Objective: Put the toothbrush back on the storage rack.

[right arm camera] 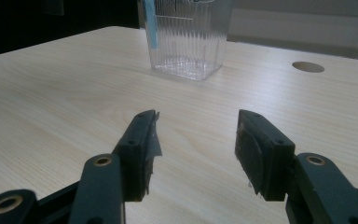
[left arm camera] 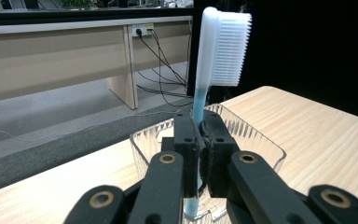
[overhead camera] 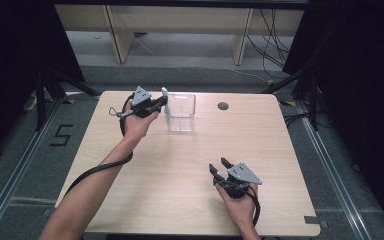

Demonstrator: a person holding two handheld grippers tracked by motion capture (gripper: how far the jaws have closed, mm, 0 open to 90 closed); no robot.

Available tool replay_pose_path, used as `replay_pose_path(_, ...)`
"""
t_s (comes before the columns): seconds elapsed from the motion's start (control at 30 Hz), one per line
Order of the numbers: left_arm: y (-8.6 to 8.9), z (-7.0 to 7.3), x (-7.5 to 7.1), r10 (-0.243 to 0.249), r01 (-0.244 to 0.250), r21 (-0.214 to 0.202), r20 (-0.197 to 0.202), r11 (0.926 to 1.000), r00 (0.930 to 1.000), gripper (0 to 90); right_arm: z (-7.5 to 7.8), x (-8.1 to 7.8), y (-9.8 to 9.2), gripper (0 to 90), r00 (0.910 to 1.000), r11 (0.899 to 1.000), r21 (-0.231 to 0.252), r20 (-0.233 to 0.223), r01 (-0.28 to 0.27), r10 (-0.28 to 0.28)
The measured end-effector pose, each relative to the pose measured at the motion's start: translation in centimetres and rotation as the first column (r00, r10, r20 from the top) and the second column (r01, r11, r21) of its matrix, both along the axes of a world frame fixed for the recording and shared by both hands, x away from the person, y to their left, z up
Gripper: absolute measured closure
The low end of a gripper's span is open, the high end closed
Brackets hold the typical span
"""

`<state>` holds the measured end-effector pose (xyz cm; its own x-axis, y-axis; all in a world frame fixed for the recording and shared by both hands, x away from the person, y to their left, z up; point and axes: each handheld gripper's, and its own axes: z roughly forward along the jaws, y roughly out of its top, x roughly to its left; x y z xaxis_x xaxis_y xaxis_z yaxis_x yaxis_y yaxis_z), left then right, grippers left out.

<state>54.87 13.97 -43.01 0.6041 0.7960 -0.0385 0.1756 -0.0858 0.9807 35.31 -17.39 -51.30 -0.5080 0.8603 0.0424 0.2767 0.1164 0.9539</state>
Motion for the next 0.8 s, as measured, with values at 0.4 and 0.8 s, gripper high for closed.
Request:
replay_pose_path(0.4,0.24,-0.55,0.05,-0.001,0.002,0.008,-0.035,1.0,0.9994,85.4,0.03,-0.19,0.17,48.7,0.9995,1.0,-0.001,-0.023,0.023,-0.023)
replay_pose_path(0.8,0.33,-0.93,0.04,0.004,-0.003,0.014,-0.063,0.9999,0.998,85.4,-0.25,0.09,0.26,48.5,0.9999,1.0,0.004,-0.012,0.0,0.0)
